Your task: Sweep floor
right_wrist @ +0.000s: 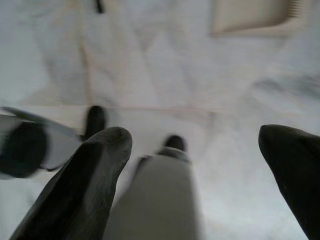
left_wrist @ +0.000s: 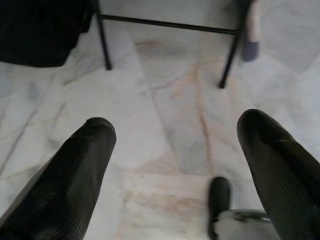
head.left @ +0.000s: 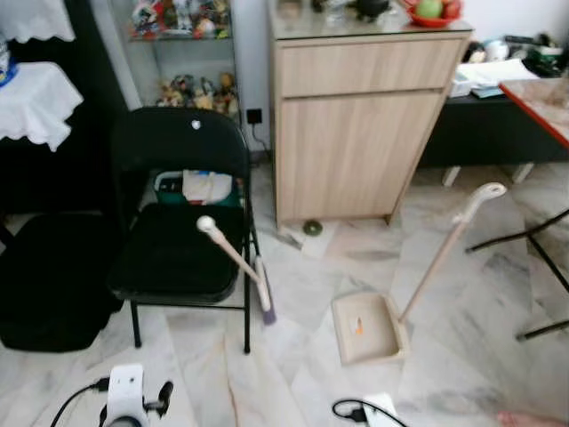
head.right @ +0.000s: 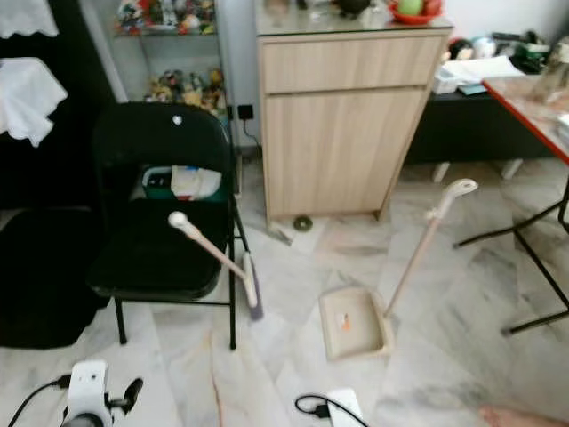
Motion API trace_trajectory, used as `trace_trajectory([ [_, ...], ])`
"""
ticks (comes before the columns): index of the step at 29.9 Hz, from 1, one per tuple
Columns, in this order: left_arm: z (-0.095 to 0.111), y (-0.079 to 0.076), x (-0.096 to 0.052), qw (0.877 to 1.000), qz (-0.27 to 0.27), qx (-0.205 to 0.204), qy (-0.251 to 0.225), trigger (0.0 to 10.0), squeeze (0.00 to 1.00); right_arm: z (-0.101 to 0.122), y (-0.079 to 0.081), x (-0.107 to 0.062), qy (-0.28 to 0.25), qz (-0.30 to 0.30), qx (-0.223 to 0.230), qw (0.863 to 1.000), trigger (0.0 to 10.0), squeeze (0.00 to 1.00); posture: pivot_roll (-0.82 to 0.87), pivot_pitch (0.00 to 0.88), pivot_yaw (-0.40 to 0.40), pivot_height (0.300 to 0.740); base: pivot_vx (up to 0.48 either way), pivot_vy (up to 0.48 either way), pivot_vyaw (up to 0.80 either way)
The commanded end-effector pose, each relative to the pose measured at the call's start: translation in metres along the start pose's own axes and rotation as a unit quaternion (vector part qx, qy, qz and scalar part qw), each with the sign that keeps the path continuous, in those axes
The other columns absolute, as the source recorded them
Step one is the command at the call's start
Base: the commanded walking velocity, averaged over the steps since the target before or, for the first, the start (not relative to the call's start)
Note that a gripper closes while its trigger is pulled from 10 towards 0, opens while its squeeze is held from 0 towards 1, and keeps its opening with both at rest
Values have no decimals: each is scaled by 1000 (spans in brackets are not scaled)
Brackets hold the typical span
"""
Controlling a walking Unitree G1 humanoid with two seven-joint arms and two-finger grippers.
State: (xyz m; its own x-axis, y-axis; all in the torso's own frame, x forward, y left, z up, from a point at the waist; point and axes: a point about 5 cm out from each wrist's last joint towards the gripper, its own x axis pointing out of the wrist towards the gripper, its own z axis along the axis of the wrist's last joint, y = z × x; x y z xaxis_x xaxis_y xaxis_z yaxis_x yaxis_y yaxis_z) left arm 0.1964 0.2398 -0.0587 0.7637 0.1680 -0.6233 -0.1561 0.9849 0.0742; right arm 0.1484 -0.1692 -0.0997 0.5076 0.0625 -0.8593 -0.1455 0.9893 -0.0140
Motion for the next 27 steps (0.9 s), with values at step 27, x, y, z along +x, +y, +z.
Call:
trace_trajectory([
  [27, -7, 2, -3, 1000, 2, -7, 13, 10000, 0, 7, 10, 2, -5, 13, -17, 1000, 10000, 0, 27, 39, 4, 740, 9, 0, 0],
])
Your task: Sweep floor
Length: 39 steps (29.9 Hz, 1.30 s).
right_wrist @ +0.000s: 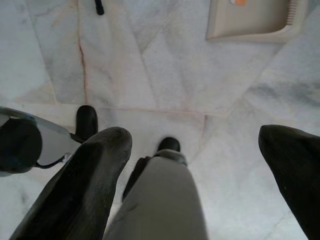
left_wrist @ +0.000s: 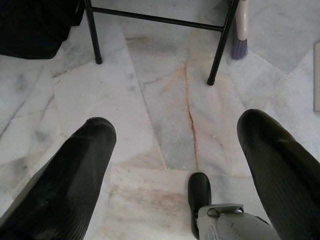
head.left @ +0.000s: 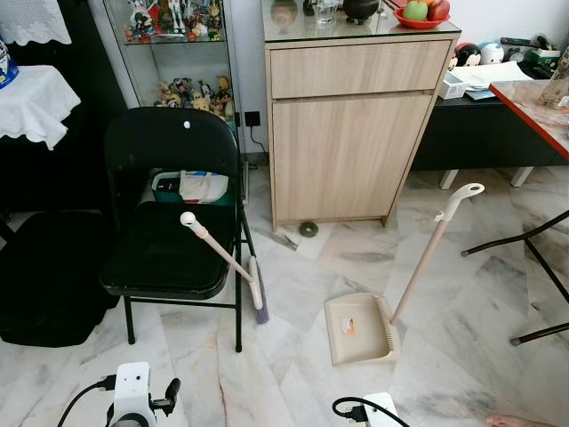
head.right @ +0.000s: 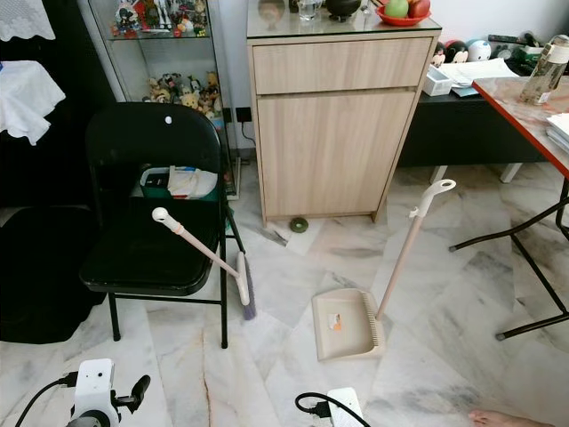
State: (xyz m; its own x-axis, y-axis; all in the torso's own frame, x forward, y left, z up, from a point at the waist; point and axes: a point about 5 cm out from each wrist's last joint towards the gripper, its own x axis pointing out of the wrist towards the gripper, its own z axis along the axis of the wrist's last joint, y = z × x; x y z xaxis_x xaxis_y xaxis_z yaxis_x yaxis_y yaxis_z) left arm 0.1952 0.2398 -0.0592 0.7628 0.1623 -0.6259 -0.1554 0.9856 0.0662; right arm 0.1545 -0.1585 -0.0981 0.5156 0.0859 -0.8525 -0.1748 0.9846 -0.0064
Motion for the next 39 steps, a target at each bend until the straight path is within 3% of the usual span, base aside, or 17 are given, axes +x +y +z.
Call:
trace_trajectory([
  [1, -7, 2, -2, 1000, 5, -5, 12, 10000, 0, 0, -1, 0, 0, 1, -11, 1000, 10000, 0, 26, 37, 4, 740, 244, 0, 525],
  [7, -7, 1, -2, 1000, 2, -6, 12, 10000, 0, -2, -6, -1, 3, -2, 1, 1000, 10000, 0, 25, 33, 2, 740, 244, 0, 489],
  [34, -6, -3, -2, 1000, -3, -13, 10, 10000, 0, -4, -8, -2, 5, -6, 3, 1000, 10000, 0, 22, 34, -7, 740, 257, 0, 0],
  [39, -1, -6, 1, 1000, -9, 0, 5, 10000, 0, -5, -7, -2, 3, -5, 4, 1000, 10000, 0, 21, 36, -9, 740, 51, 0, 0],
])
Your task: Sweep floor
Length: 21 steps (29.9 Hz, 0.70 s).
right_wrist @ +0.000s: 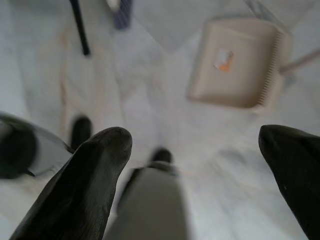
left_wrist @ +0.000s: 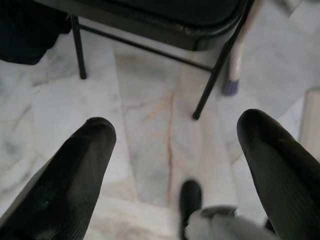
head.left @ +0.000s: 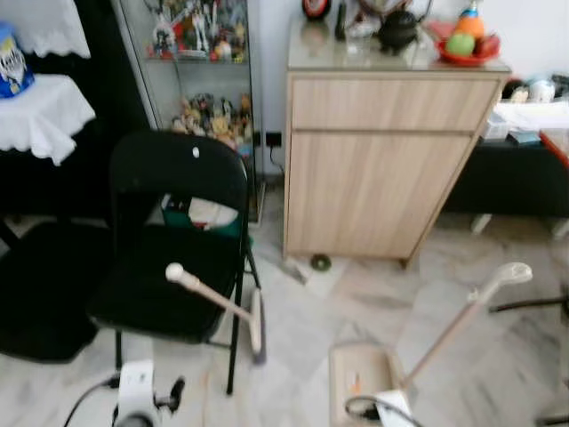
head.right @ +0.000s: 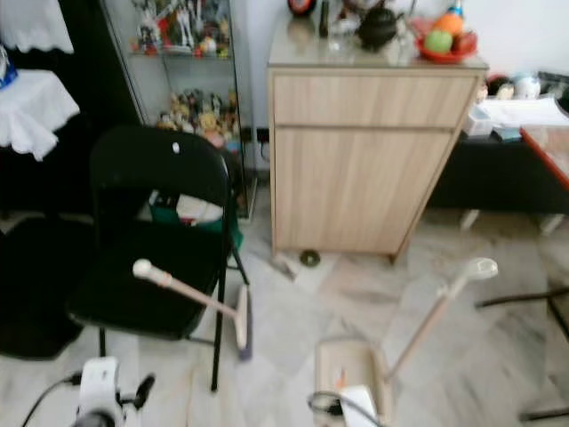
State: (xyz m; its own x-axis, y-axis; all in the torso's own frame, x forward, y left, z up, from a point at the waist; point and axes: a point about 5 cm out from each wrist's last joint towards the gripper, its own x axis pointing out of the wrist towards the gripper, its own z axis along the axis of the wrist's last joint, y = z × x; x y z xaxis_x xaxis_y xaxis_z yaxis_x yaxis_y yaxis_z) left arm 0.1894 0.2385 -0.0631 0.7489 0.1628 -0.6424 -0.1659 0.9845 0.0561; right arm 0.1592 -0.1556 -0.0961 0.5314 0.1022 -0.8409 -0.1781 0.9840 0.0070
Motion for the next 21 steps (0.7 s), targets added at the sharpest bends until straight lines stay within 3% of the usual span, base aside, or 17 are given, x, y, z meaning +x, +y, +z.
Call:
trace_trajectory([
  [1, 8, -6, 3, 1000, -11, 7, -10, 10000, 0, -10, -9, -3, 14, -12, 1, 1000, 10000, 0, 23, 37, -11, 740, 0, 0, 0],
  [5, 24, -11, 9, 999, -23, 14, -33, 10000, 0, -9, -8, -3, 15, -11, -1, 1000, 10000, 0, 21, 37, -11, 740, 0, 0, 0],
  [6, 34, -13, 11, 998, -32, 8, -51, 10000, 502, -9, -8, -3, 14, -12, -1, 1000, 10000, 0, 18, 39, -8, 740, 0, 0, 0],
  [8, 38, -13, 12, 998, -36, 2, -60, 10000, 502, -8, -8, -2, 14, -12, -1, 1000, 10000, 0, 17, 40, -7, 740, 0, 0, 0],
  [9, 46, -14, 13, 996, -38, -5, -82, 10000, 1000, -8, -7, -2, 14, -12, 0, 1000, 10000, 0, 16, 39, -7, 740, 0, 0, 0],
  [14, 67, -14, 15, 990, -34, -22, -136, 10000, 1000, -6, -6, -2, 12, -11, -1, 1000, 10000, 0, 18, 49, -7, 740, 0, 0, 0],
  [19, 85, -21, 17, 980, -53, -81, -171, 10000, 1000, -5, -5, -1, 13, -6, -19, 1000, 10000, 0, 10, 58, -4, 740, 0, 0, 0],
  [21, 91, -24, 18, 979, -62, -78, -180, 10000, 1000, -5, -5, -1, 13, -7, -16, 1000, 10000, 0, 7, 60, -2, 740, 0, 0, 0],
])
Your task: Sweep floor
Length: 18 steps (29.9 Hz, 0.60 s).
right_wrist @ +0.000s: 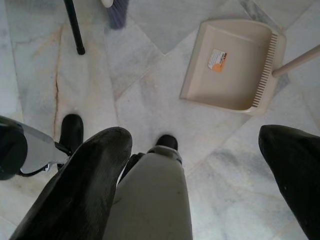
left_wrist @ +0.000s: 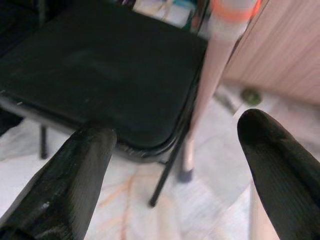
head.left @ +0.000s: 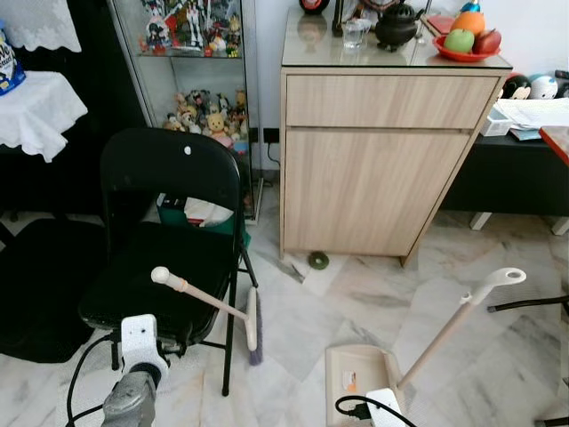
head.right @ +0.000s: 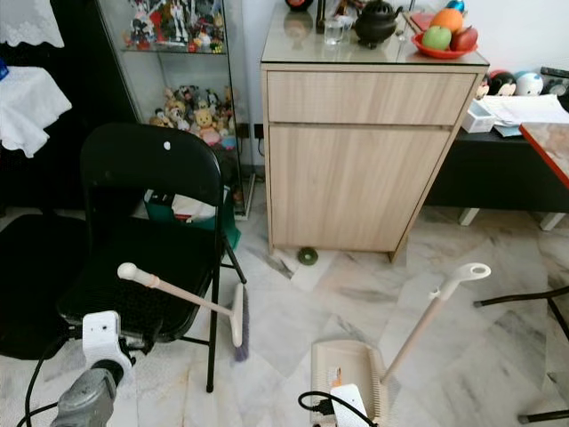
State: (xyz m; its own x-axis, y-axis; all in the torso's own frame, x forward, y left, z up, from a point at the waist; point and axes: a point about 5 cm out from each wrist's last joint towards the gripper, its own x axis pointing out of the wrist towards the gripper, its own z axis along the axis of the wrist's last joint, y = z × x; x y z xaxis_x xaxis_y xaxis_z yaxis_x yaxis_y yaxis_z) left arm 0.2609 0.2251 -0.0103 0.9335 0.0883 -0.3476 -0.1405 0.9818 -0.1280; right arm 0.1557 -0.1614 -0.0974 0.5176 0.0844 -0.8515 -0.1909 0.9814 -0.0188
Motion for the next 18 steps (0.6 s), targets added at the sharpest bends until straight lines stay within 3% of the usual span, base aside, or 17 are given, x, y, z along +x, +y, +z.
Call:
trace_trajectory([
  [1, 6, -3, 3, 1000, -8, -6, -15, 10000, 1000, -1, 0, 0, 3, 0, -3, 1000, 10000, 0, 7, 60, -2, 740, 0, 0, 0],
  [11, 24, -12, 11, 998, -28, -26, -54, 10000, 1000, -11, 11, -1, 10, 7, -3, 1000, 10000, 0, 9, 40, -3, 740, 0, 0, 0],
  [12, 25, -12, 11, 998, -27, -26, -57, 10000, 0, -11, 12, -1, 10, 8, -4, 1000, 10000, 0, 9, 39, -3, 740, 0, 0, 0],
  [18, 32, -15, 14, 996, -29, -38, -74, 10000, 0, -11, 18, -1, 8, 12, -8, 1000, 10000, 0, 5, 30, -5, 740, 0, 0, 0],
])
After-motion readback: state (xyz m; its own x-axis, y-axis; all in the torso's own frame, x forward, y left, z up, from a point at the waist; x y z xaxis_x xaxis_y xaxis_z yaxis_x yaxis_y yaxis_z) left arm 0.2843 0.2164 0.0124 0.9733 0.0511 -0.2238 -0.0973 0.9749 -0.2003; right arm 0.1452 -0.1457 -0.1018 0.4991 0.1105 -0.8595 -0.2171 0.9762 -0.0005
